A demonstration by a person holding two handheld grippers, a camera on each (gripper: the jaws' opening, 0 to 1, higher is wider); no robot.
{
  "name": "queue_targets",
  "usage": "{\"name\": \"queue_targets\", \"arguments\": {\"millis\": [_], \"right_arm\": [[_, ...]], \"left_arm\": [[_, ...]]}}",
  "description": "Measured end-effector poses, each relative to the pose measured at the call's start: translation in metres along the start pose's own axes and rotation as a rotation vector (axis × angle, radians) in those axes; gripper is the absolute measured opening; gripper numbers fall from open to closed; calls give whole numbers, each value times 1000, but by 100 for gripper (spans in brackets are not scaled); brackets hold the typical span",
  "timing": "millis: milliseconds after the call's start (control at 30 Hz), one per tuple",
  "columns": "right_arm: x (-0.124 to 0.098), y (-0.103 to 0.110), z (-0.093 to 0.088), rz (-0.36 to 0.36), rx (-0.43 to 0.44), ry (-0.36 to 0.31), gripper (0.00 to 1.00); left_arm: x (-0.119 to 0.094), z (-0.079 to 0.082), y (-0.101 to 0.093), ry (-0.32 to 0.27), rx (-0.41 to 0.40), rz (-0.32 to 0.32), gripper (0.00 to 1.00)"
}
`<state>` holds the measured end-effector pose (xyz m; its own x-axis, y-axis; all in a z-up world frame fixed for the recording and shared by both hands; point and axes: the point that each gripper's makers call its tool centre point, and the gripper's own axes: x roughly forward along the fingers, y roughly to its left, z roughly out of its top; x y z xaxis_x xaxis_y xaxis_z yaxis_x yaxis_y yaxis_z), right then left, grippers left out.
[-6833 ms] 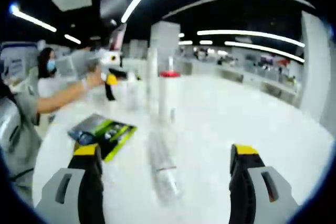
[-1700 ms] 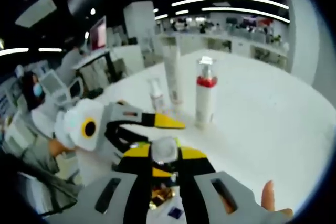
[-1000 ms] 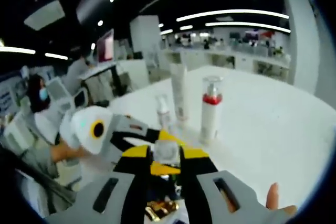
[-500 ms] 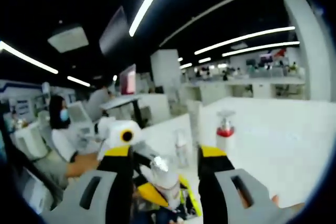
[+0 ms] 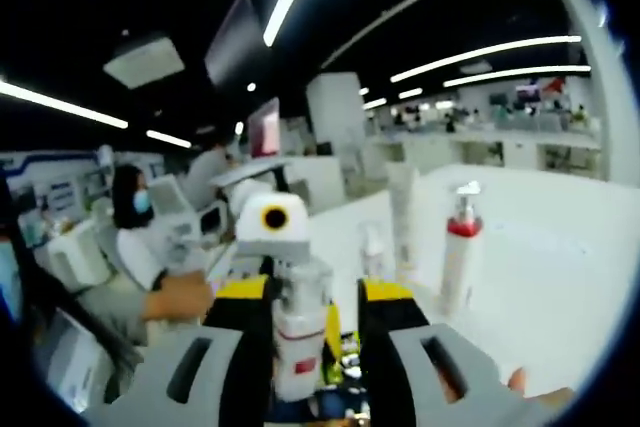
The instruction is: Arrange the skincare products in the storage area until every visible bottle or jar stands upright without overlapping.
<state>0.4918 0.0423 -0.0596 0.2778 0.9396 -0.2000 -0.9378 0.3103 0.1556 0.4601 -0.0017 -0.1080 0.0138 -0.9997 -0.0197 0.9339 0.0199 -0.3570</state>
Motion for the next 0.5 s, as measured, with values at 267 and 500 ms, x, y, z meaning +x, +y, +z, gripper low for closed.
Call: {"name": "queue_targets", "arguments": {"millis": [267,500], "right_arm": [[0,-11,0,-99,-2,-1,21],[-3,-43,14,-295,56,-106,21]], "left_arm": [[3,3,20,-35,153,130,24],[-9,11,76,33,524,617,80]]}}
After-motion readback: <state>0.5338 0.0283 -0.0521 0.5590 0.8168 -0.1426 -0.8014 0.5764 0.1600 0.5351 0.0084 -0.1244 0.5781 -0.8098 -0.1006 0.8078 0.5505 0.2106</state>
